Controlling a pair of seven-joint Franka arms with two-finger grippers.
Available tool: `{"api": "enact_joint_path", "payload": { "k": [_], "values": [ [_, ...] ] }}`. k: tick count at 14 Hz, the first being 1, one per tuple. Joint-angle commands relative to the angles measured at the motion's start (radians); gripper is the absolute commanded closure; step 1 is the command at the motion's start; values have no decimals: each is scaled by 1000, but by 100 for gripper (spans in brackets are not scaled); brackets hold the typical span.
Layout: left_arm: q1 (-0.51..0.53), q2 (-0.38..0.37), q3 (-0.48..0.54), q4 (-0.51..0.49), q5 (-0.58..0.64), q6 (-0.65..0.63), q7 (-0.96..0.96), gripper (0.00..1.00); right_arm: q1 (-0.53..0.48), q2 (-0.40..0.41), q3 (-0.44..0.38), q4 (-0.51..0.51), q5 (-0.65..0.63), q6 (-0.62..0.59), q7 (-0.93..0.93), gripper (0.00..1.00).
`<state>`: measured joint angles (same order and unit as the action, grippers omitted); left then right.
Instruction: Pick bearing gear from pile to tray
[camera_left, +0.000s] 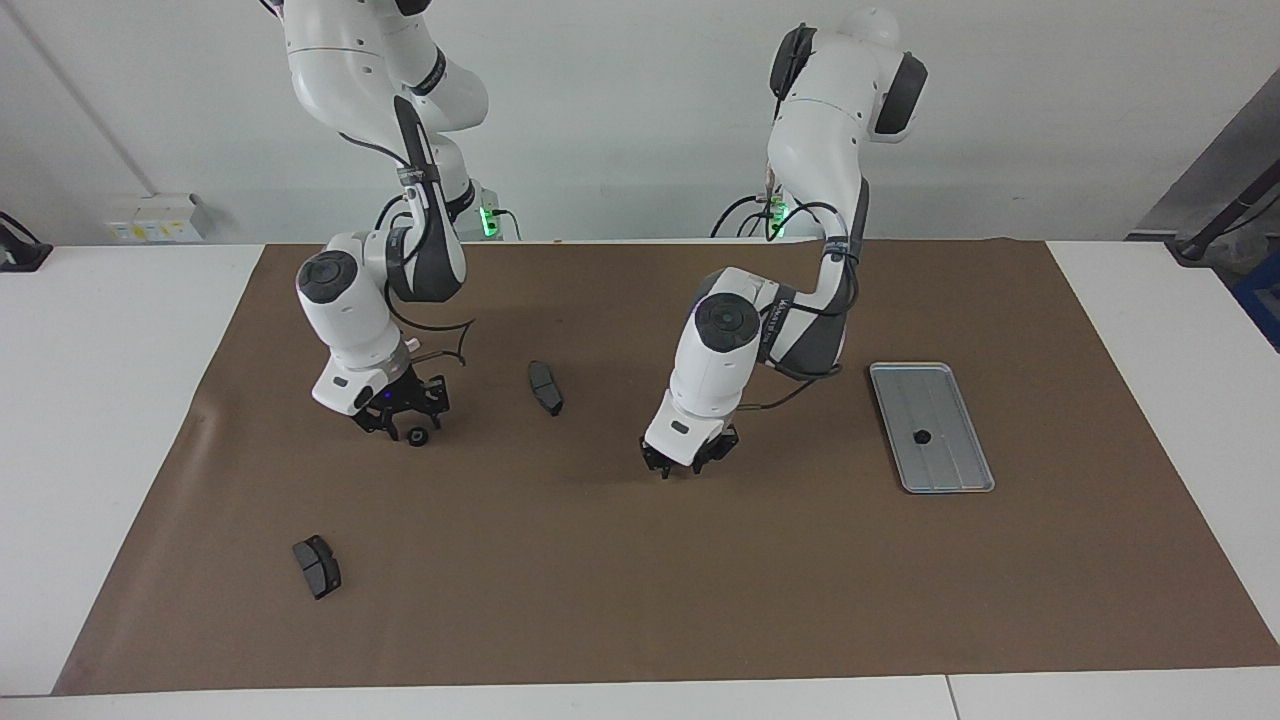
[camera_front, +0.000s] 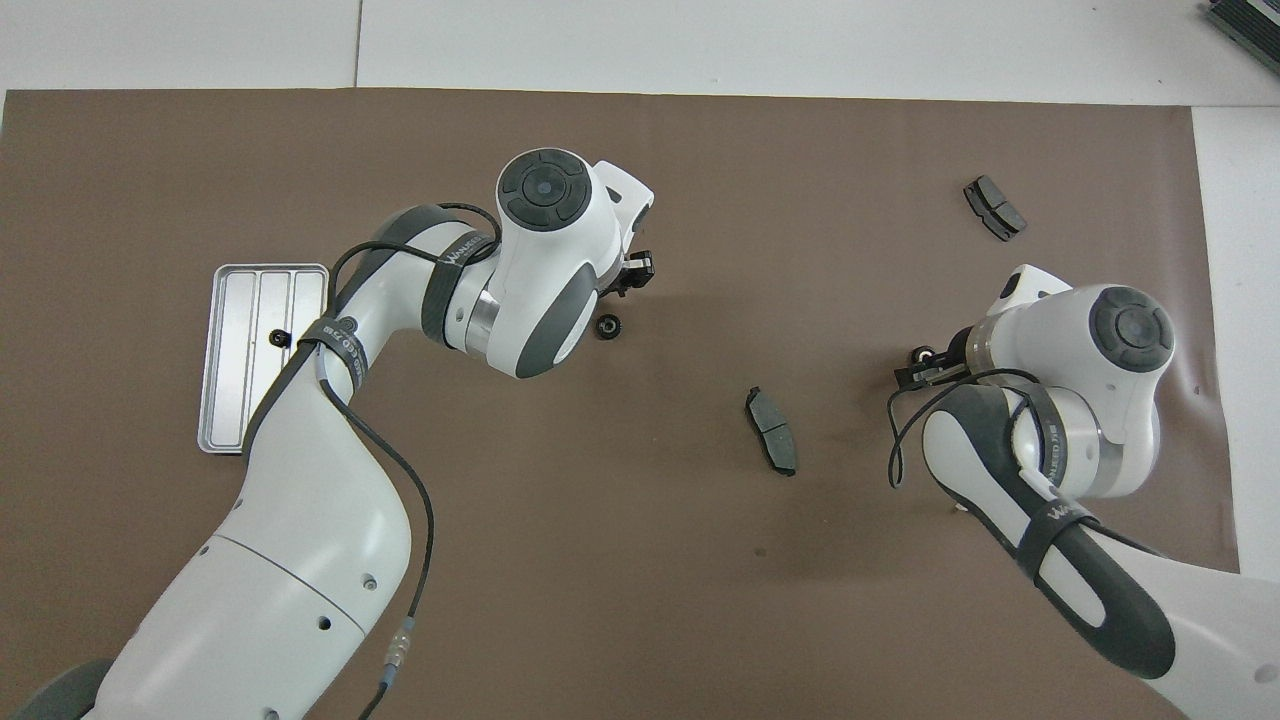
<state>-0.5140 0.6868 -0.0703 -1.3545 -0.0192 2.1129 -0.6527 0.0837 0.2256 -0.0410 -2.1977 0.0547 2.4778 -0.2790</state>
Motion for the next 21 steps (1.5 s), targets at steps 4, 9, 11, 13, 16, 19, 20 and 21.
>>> {"api": "enact_joint_path", "payload": {
  "k": [4,9,11,13,16,19,20,21],
  "values": [
    [-26,-18,15,-78,30,30,-19,49,-13,-5,12,-17,31,38,-42,39],
    [-29,-27,15,-107,30,39,-21,49,-13,-5,12,-17,31,38,-34,73],
    [-37,-32,15,-118,30,38,-21,50,-12,-5,12,-16,31,38,-22,100],
    [-41,-41,15,-130,30,38,-21,50,-7,-3,12,-8,31,33,12,100],
    [-50,-43,15,-136,30,30,-22,51,-4,-6,13,18,31,4,27,100],
    [-57,-52,15,-152,28,27,-22,52,-4,-18,15,96,31,-106,86,100],
    [-58,-52,15,-152,28,25,-22,54,-4,-18,15,123,31,-141,93,100],
    [-58,-52,15,-155,30,25,-22,58,-4,-18,15,142,31,-166,95,100]
  ]
}}
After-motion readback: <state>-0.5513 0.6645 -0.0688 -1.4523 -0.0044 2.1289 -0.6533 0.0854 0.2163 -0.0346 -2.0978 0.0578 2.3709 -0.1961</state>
